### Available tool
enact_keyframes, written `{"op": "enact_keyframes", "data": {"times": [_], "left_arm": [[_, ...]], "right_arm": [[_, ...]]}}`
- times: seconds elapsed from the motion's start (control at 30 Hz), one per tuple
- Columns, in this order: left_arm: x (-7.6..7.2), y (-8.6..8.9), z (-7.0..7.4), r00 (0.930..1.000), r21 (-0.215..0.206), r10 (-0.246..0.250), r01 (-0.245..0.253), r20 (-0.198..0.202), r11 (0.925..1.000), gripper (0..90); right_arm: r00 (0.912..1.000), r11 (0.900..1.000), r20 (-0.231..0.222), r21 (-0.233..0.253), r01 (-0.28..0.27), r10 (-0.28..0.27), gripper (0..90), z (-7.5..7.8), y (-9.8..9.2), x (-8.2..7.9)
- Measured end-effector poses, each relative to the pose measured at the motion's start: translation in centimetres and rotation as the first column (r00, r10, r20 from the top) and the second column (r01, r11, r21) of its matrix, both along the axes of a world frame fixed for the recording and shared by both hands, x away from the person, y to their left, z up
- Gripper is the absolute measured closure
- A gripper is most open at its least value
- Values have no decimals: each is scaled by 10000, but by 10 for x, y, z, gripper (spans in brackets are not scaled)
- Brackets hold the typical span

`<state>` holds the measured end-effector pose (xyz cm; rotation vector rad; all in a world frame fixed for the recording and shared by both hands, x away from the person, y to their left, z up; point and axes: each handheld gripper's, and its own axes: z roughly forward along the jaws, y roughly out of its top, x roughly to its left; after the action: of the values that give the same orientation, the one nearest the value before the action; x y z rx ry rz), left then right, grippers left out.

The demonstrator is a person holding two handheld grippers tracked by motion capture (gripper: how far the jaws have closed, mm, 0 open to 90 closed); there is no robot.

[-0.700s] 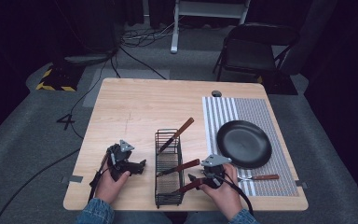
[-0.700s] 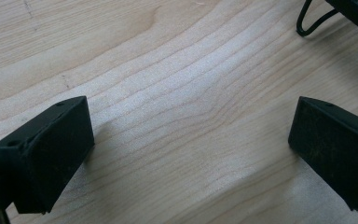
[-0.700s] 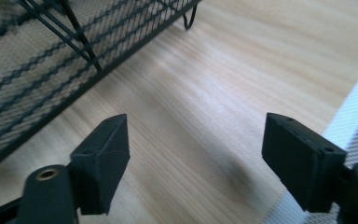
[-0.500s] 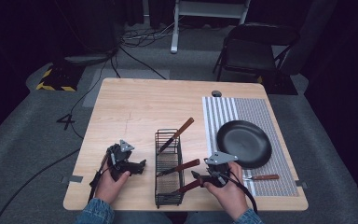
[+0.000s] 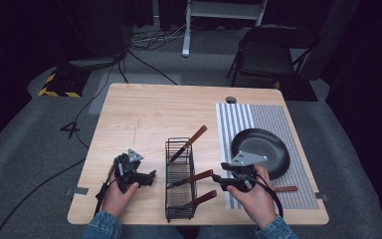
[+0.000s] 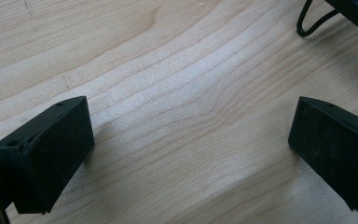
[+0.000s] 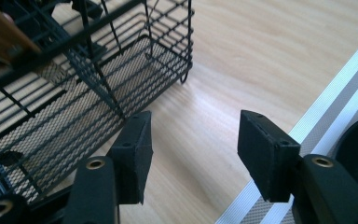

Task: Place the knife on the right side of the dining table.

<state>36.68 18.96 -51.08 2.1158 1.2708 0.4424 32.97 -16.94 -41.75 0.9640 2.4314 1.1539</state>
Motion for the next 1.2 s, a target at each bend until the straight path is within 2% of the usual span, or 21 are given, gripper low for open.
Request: {"op": "enact_keyframes", "data": {"times": [0.13, 0.3, 0.5, 0.53, 0.57, 0.67, 1.2], "left_arm": [[0, 0, 0, 10000, -10, 0, 0, -1, 10000, 2], [1, -1, 0, 10000, -12, 18, -18, 11, 10000, 2], [1, 0, 0, 10000, -10, 14, -14, 8, 10000, 2], [1, 0, 0, 10000, -10, 14, -14, 8, 10000, 2], [1, 0, 0, 10000, -11, 16, -16, 10, 10000, 2], [1, 0, 0, 10000, -10, 16, -16, 9, 10000, 2], [1, -1, 0, 10000, -24, 34, -34, 22, 10000, 2]], "right_arm": [[9998, 9999, 109, -76, -149, 150, 465, 10, 0, 0], [9997, 9997, -97, 140, -203, 204, 459, 19, -6, 3], [9998, 9997, 45, 177, -193, 193, 485, 41, -8, 11], [9998, 9997, 45, 177, -193, 193, 485, 41, -8, 11], [9997, 9996, 66, 124, -241, 240, 497, 48, -6, 13], [9994, 9995, 116, 50, -316, 315, 506, 54, -3, 17], [9982, 9965, -83, 588, -594, 600, 547, 82, 15, 54]]}}
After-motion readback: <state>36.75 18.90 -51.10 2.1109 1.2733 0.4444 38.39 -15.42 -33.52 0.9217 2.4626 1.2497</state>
